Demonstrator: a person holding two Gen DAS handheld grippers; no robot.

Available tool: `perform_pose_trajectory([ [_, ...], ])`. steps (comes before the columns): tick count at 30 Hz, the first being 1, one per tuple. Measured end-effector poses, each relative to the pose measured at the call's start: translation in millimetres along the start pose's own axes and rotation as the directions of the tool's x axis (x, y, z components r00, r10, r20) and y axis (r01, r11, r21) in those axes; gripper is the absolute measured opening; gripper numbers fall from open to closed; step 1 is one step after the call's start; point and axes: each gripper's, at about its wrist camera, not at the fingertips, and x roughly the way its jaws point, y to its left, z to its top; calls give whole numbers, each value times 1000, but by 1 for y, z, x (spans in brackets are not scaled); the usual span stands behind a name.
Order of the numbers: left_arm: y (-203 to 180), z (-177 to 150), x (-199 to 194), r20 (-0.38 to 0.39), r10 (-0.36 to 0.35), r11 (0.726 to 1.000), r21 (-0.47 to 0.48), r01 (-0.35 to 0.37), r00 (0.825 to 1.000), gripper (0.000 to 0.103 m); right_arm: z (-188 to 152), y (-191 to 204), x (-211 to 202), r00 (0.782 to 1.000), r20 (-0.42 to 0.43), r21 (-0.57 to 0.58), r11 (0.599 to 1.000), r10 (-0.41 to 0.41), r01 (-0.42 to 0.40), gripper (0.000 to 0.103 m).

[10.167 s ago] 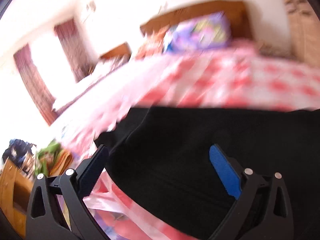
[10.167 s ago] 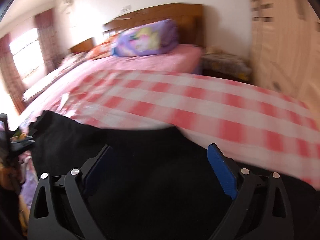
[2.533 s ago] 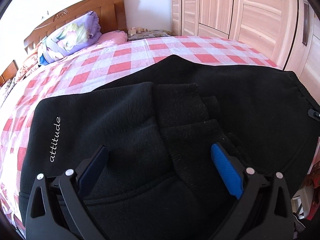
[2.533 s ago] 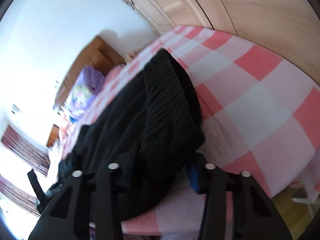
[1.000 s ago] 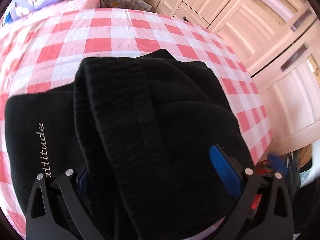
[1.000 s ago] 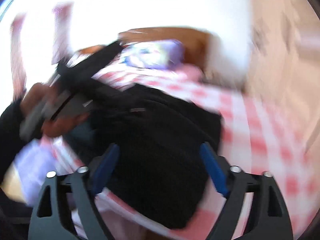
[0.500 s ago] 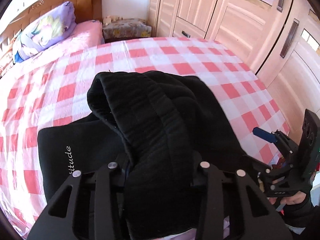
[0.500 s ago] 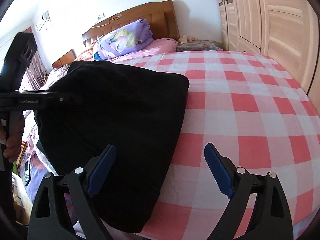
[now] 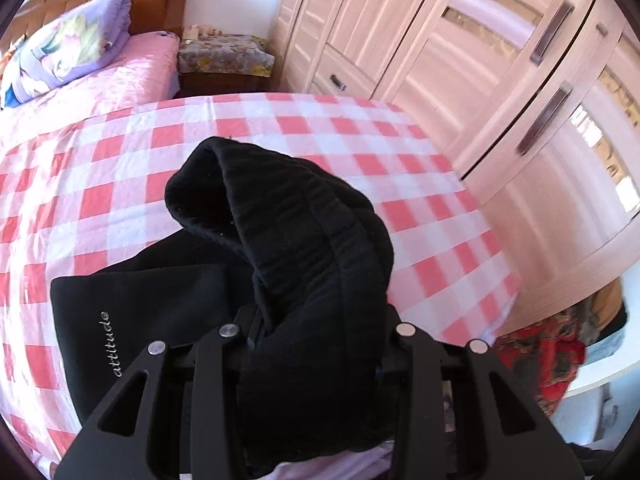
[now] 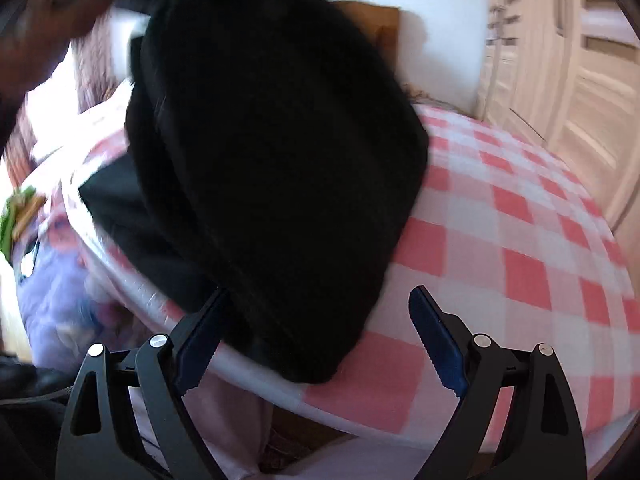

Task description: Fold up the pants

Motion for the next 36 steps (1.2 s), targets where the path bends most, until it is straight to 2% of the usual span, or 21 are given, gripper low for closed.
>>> perform_pose_trajectory([
  [1, -1, 3, -5, 7, 2, 1000, 0, -2, 1000, 36, 1, 4, -3, 1000, 27, -4, 1000, -5, 5, 86],
  [2, -2, 6, -11, 12, 5, 1000, -2, -5, 1000, 36, 2, 4, -5, 997, 52, -2, 998, -63, 63, 86],
  [4, 0, 10, -25, 18, -10, 1000, -10, 10, 1000, 36, 3, -3, -2, 984, 46, 12, 985, -174, 174, 87],
  [5, 2, 11, -32, 24, -15, 1000, -14, 15, 1000, 36, 2, -7, 0, 982, 45, 15, 983, -182, 182, 90],
  [8, 19, 7, -59, 50, -33, 999, -36, 34, 998, 36, -1, -7, -5, 982, 77, 5, 985, -173, 173, 90],
  [10, 39, -5, -72, 65, -9, 998, -65, 14, 998, 36, 2, 1, -17, 977, 130, 5, 986, -168, 169, 90],
  [12, 77, -24, -75, 60, 4, 990, -142, 5, 998, 37, 7, -5, -17, 984, 134, 55, 993, -114, 108, 90],
  [14, 122, -51, -66, 48, -9, 974, -227, 20, 999, 38, 9, -15, -8, 993, 107, 130, 991, -42, 28, 90],
  [15, 143, -64, -56, 31, -8, 964, -265, 16, 999, 38, 9, -15, -4, 995, 97, 133, 991, -29, 16, 90],
  [19, 203, -110, -10, 1, -60, 923, -380, 56, 998, 38, 8, 3, 13, 999, 36, 85, 996, -31, 28, 91],
  [21, 210, -121, -12, 59, -97, 911, -396, 112, 994, 38, 10, 3, 12, 999, 33, 84, 996, -33, 30, 91],
  [23, 203, -120, -29, 107, -78, 918, -380, 113, 991, 38, 13, 2, 10, 999, 28, 89, 996, -32, 30, 91],
  [26, 181, -115, -68, 175, -2, 948, -312, 58, 985, 37, 16, 6, 8, 999, 33, 79, 996, -39, 36, 94],
  [28, 174, -114, -84, 192, 30, 958, -286, 26, 981, 37, 17, 12, 7, 999, 43, 64, 998, -26, 23, 95],
  [30, 181, -116, -78, 134, 67, 957, -288, -26, 989, 39, 15, 13, 14, 1000, 25, 53, 999, -14, 13, 95],
  [31, 188, -118, -68, 102, 74, 955, -295, -41, 992, 41, 14, 15, 15, 1000, 14, 50, 999, -10, 9, 95],
  [32, 199, -122, -50, 61, 88, 946, -317, -65, 994, 50, 13, 15, 19, 1000, 0, 49, 999, -5, 5, 95],
  [33, 208, -127, -33, 27, 133, 939, -324, -117, 991, 64, 12, 13, 22, 1000, -25, 53, 999, 9, -8, 95],
  [34, 212, -130, -27, 30, 153, 940, -312, -136, 988, 74, 12, 11, 20, 999, -36, 59, 998, 30, -28, 95],
  [35, 215, -134, -29, 52, 178, 939, -307, -154, 983, 88, 11, 9, 18, 998, -40, 62, 997, 54, -51, 95],
  [36, 217, -138, -36, 77, 173, 939, -313, -141, 982, 89, 10, 4, 12, 995, -42, 63, 994, 95, -92, 96],
])
